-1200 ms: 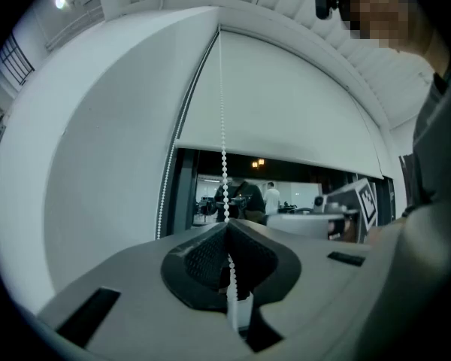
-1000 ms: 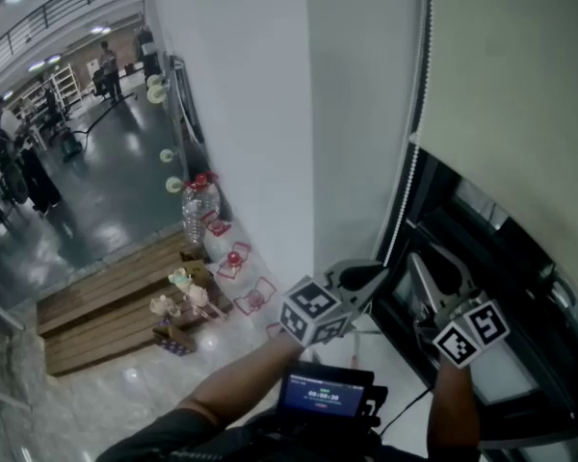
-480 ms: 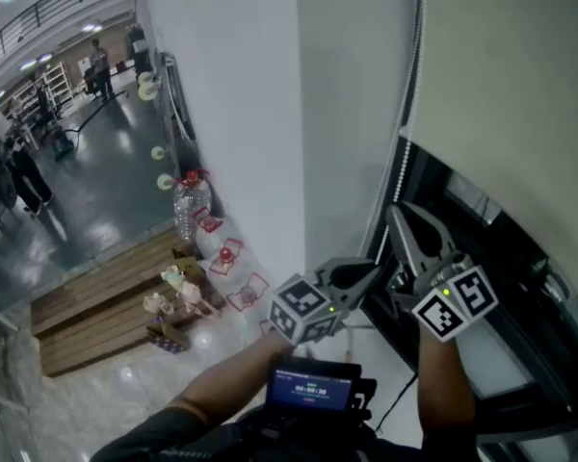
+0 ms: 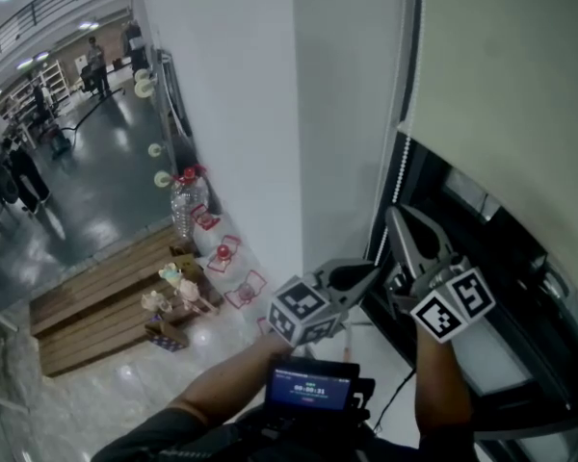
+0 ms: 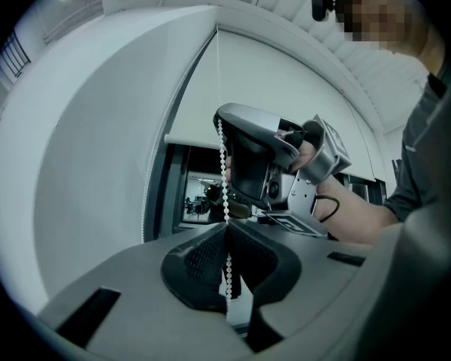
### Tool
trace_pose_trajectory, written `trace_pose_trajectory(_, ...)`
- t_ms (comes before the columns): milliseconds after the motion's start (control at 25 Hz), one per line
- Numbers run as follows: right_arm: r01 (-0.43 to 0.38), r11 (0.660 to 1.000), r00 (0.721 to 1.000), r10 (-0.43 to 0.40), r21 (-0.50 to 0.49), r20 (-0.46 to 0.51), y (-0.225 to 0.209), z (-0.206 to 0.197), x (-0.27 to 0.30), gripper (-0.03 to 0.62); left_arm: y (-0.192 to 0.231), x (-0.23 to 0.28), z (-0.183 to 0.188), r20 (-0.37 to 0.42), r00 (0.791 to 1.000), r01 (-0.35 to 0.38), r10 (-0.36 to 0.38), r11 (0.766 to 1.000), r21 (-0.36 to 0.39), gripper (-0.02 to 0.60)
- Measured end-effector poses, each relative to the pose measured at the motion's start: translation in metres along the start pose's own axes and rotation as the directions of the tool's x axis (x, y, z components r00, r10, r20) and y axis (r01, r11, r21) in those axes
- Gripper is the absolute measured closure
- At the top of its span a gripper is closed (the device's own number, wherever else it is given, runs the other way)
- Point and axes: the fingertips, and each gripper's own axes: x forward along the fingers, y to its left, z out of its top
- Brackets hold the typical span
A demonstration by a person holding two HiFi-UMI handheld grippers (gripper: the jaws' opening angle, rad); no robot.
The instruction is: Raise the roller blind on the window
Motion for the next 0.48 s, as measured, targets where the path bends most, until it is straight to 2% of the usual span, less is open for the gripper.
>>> trace_pose_trajectory(200,0.016,1.000,0.999,-0.015,0.017,-0.049,0.000,-0.032,-0.008,0.583,0.000,-0.002,-0.027,-0.045,0.999,0.004,-0.007,0.999,-0.054,0.584)
trace_pose_trajectory(480,0.055,0.997,0.987,-0.046,0.055,-0.156,-0.002,-0.091,-0.026,0.585,0.008,-0.001,-0.086,-0.161,0.987,-0.020,0.009,0.998,-0.063,0.583)
